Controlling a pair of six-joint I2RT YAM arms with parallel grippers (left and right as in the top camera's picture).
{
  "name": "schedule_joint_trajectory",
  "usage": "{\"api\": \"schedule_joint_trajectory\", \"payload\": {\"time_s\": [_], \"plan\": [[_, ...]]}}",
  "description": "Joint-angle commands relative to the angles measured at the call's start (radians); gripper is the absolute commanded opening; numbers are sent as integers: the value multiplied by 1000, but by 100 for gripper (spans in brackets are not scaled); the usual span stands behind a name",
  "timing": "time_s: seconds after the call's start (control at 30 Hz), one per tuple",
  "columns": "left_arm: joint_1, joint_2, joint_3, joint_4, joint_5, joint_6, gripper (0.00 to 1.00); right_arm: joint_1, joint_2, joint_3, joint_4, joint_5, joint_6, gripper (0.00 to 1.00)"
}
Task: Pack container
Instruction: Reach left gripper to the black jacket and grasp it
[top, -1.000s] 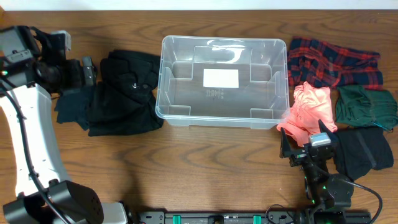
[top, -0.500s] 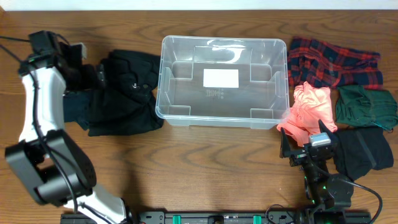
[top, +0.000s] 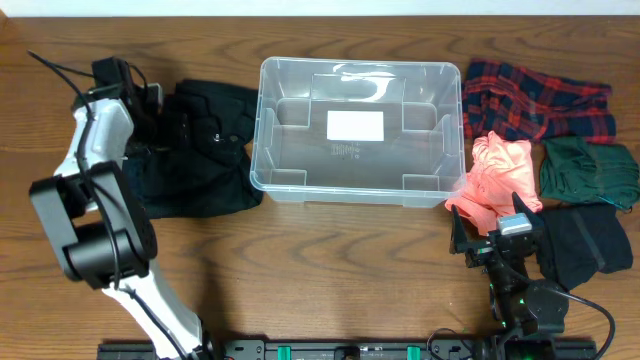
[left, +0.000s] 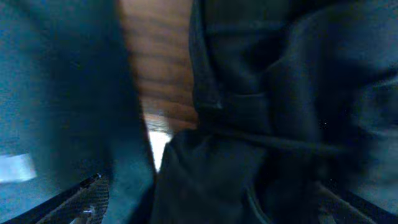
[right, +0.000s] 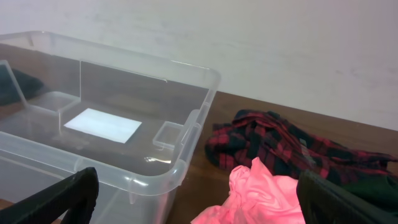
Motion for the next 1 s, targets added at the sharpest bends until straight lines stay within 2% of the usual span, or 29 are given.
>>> {"api": "schedule_joint_trajectory", "payload": {"time_s": [0.0,0.17,0.2,0.27,0.33,0.37,0.43,0.47,0.73,0.97], "plan": [[4,43,-6,-15,-14,-8,98,-8,-5,-2,-3,2,-4,99],[4,60,-6,-38,-14,-8,100,-8,-5,-2,-3,2,-4,99],[4,60,-6,-38,-11,-8,93,-8,-5,-2,-3,2,-4,99],[4,60,-6,-43,-7,-9,63,-8,-5,-2,-3,2,-4,99],[4,60,-6,-45,-7,-9,42,-8,-5,-2,-3,2,-4,99],[4,60,-6,-45,-7,-8,28,-8,-5,-2,-3,2,-4,99],[4,60,-6,-45,-7,-8,9,-8,-5,-2,-3,2,-4,99],[4,60,-6,-46,-7,-9,6,-8,-5,-2,-3,2,-4,99],[3,-11,41,-85,-6,-40,6,-8,-5,-2,-3,2,-4,99],[3,-264,97,-115,8,-68,6,-8,-5,-2,-3,2,-4,99]]}}
